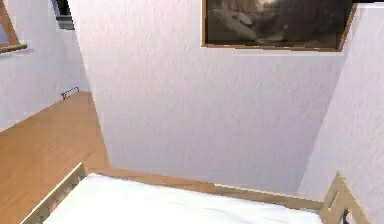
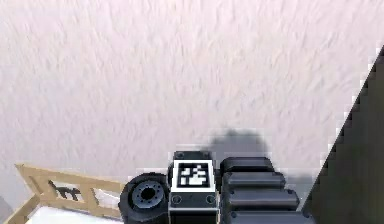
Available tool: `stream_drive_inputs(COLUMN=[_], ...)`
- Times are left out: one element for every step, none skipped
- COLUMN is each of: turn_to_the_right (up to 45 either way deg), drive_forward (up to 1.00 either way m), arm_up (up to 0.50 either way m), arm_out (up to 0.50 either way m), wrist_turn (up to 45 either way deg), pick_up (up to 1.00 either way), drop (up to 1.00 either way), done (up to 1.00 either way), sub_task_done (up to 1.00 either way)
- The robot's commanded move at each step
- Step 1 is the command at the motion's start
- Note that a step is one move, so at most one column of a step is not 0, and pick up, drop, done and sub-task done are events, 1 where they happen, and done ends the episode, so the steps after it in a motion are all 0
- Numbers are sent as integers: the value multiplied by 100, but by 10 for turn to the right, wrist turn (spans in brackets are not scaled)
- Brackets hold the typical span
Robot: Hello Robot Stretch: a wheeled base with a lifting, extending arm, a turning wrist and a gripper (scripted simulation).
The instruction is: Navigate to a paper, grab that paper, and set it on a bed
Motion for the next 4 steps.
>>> stream_drive_inputs(turn_to_the_right=[-450, -300, 0, 0], drive_forward=[0, 0, 0, 0], arm_up=[0, 0, 0, 0], arm_out=[0, 0, 24, 0], wrist_turn=[0, 0, 0, 450], pick_up=[0, 0, 0, 0], drop=[0, 0, 0, 0], done=[0, 0, 0, 0], sub_task_done=[0, 0, 0, 0])
